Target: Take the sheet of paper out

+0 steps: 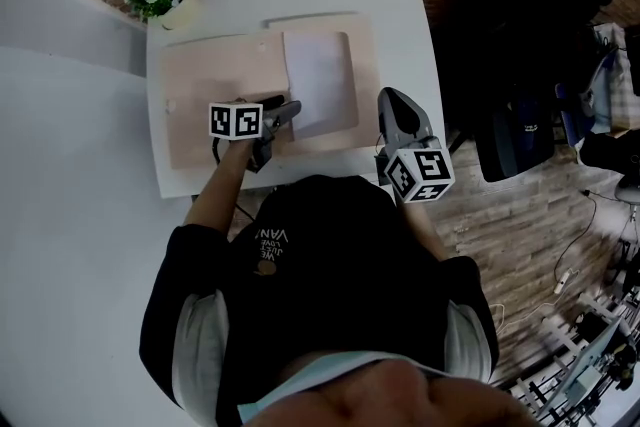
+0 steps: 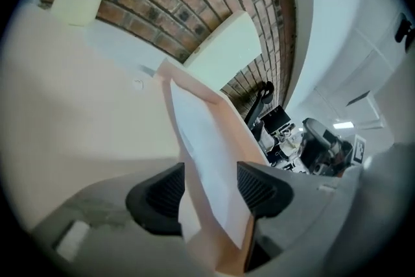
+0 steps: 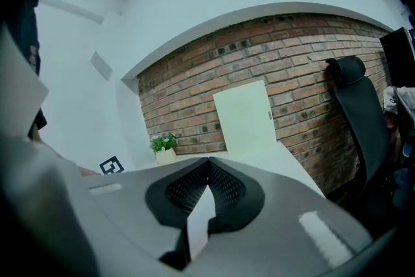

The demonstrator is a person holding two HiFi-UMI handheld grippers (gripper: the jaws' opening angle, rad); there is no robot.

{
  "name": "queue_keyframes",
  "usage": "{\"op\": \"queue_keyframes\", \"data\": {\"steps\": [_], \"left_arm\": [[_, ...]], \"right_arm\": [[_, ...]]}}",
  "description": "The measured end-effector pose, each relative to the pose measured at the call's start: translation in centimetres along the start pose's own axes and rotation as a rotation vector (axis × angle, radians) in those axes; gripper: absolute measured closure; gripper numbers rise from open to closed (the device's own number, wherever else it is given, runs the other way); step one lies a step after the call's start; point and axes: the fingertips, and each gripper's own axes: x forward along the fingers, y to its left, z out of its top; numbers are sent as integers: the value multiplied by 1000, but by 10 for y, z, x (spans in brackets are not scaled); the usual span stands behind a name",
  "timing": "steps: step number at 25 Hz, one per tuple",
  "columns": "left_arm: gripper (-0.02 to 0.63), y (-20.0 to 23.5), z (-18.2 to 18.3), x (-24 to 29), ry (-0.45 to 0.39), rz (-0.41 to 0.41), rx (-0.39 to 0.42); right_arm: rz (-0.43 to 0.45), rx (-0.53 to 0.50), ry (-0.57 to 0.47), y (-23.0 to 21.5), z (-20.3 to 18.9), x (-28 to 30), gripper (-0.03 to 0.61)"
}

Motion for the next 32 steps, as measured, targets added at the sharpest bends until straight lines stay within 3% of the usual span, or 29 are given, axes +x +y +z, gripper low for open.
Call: {"op": "queue_keyframes", "data": {"steps": [6,14,24,27,32], "left_arm": [[367,-1,3,11,32,-22,-66],[368,4,8,20,85,-66,-217],[373,-8,9,37,95,-139,-305],[403,-7,7,38,98,-128,-295],[515,-5,8,34,100,-105,-261]], "right_arm": [[-5,11,-1,-9,1,0,577],[-8,21,-9,-18,4,2,577],[-2,31,-6,-24,3,5,577],[-1,29,-5,-24,3,6,577],[4,27,1,-25,3,5,577]]}}
